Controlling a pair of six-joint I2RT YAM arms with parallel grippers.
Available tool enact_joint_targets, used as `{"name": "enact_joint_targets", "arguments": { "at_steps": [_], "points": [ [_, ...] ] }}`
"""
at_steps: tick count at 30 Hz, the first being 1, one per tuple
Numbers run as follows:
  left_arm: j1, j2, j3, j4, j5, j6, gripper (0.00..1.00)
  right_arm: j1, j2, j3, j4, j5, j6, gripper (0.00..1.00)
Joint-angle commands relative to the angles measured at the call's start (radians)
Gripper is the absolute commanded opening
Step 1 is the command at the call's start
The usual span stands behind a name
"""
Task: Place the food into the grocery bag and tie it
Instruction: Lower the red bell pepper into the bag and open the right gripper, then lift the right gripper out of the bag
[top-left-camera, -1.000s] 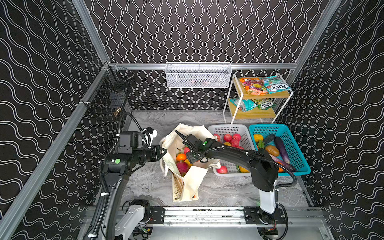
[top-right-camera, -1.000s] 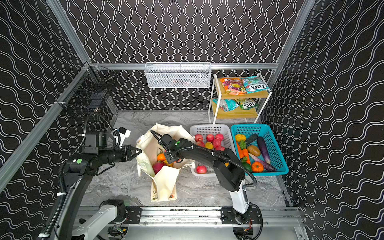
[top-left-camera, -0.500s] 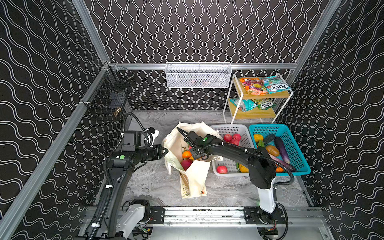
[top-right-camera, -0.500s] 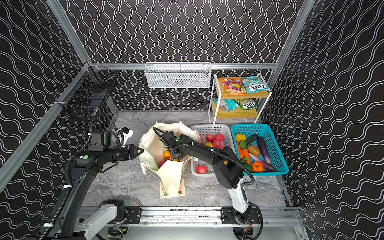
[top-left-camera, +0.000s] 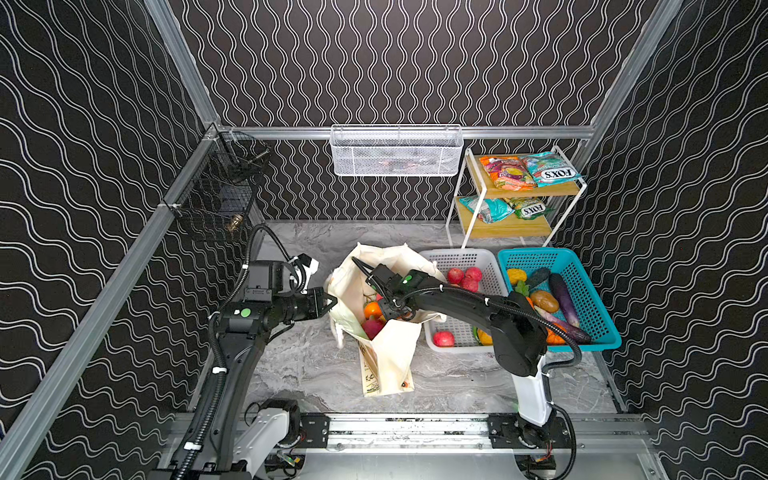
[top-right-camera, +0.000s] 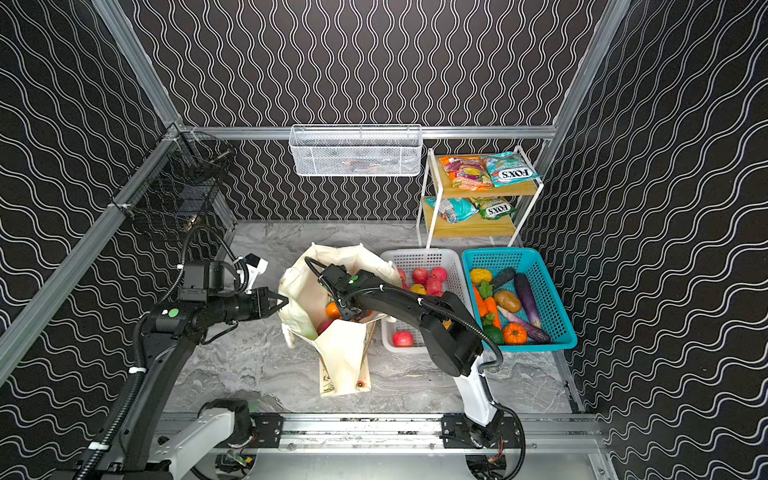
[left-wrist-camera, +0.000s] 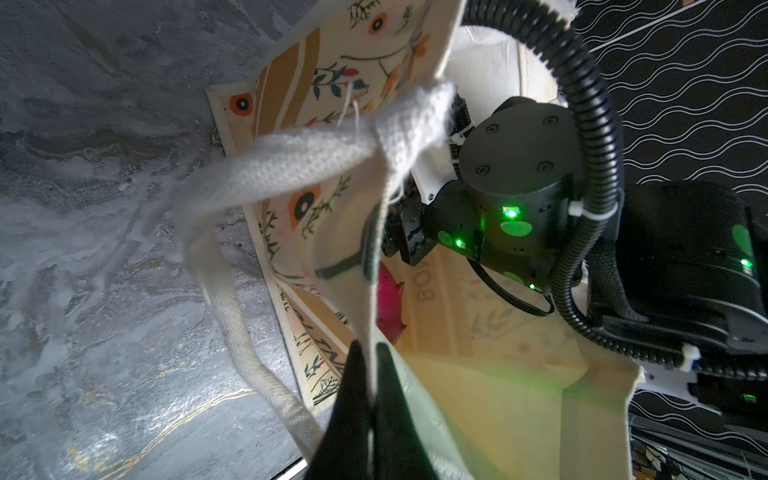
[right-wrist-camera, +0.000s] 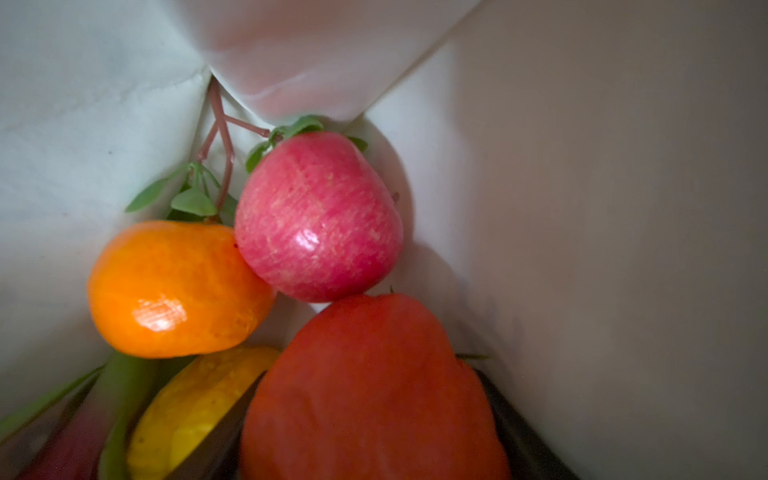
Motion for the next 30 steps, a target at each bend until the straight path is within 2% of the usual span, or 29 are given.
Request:
{"name": "enact_joint_targets", "arguments": {
  "at_steps": [1, 12, 18, 30],
  "points": [
    [0.001, 0.001, 0.000, 0.010, 0.009, 0.031, 0.00, 0.003, 0.006, -0.007, -0.022, -0.026, 0.014, 0.66],
    [0.003, -0.007, -0.001, 0.009, 0.008, 0.025, 0.00, 0.014, -0.016, 0.006, -0.035, -0.011, 0.013, 0.81],
    [0.003, -0.009, -0.003, 0.016, 0.012, 0.019, 0.00, 0.029, -0.029, 0.040, -0.067, -0.010, -0.002, 0.94],
    [0.003, -0.005, -0.006, 0.026, 0.015, 0.006, 0.00, 0.042, -0.170, 0.037, -0.018, -0.082, -0.027, 0.97]
  ]
}}
